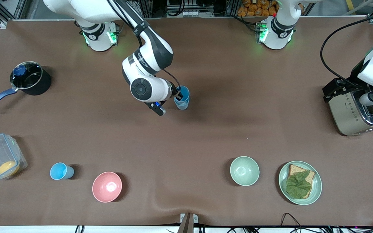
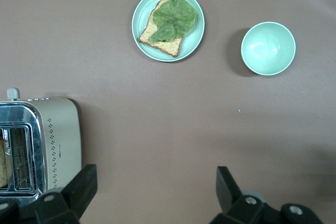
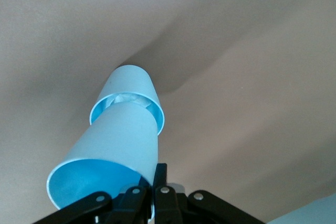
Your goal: Stack blue cups with both arms
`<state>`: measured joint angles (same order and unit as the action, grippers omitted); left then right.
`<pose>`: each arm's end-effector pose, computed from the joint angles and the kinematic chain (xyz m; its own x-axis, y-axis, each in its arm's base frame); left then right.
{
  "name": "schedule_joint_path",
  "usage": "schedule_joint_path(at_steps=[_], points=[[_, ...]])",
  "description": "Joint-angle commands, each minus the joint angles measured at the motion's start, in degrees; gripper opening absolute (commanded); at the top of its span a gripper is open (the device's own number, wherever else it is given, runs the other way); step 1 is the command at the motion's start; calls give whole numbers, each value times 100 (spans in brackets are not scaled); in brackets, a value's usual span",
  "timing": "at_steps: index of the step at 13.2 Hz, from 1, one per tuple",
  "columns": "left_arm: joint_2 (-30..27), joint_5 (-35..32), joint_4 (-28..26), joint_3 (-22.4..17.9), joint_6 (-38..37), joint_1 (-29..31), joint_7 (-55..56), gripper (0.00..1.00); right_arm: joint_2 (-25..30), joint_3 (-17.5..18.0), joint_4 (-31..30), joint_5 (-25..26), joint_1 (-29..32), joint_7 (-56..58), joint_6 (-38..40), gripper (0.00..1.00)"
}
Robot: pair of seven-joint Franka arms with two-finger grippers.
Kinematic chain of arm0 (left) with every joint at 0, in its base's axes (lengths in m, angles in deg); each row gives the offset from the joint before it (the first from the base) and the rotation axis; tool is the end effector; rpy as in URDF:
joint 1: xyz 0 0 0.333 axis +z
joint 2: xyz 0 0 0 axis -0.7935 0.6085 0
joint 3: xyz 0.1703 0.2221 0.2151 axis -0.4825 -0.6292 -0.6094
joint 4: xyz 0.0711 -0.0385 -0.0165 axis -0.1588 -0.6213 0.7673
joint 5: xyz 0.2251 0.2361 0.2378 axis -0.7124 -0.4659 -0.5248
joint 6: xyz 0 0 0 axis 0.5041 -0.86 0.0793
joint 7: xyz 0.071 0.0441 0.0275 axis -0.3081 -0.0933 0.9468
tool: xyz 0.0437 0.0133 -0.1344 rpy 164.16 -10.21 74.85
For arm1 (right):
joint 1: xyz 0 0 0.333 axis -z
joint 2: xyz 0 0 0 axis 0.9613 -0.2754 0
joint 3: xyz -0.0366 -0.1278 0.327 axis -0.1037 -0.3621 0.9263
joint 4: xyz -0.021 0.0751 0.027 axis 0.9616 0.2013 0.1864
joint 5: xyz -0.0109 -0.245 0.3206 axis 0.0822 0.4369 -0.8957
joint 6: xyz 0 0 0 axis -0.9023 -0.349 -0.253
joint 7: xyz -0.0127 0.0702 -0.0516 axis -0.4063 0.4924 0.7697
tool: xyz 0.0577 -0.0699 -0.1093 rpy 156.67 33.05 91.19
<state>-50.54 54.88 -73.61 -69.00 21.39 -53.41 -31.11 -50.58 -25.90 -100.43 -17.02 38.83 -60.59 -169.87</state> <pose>0.5901 -0.0651 0.6160 0.9927 0.0592 0.1055 0.0645 -0.9967 -0.0484 0.4968 0.4555 0.3034 0.6307 -0.6141 -0.4744 -0.6515 -0.7512 0.1062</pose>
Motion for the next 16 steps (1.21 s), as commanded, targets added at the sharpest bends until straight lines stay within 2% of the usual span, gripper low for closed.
schedule_joint_path(at_steps=[1,3,5,8,9,10,13,16], points=[[-77,96,45,19,-127,72,-110,100,156,-95,-148,-77,-94,-69,-28,97],[-68,104,37,28,-127,63,-110,100,270,-147,-70,11,-16,36,383,100],[-60,104,45,54,-127,63,-110,100,463,-296,71,430,300,455,735,100],[-60,227,45,54,-127,55,-110,100,674,-341,89,1405,1247,2306,1360,100],[-68,227,45,54,-127,55,-110,100,761,-341,71,1991,1572,3096,1457,100],[-68,227,45,54,-127,55,-110,100,797,-332,80,2354,1985,3835,1510,100],[-77,227,45,63,-127,63,-111,100,1191,-323,71,2375,3015,5561,1677,100],[-129,227,80,37,-215,63,-14,100,1868,-341,45,2471,3342,5916,1853,100]])
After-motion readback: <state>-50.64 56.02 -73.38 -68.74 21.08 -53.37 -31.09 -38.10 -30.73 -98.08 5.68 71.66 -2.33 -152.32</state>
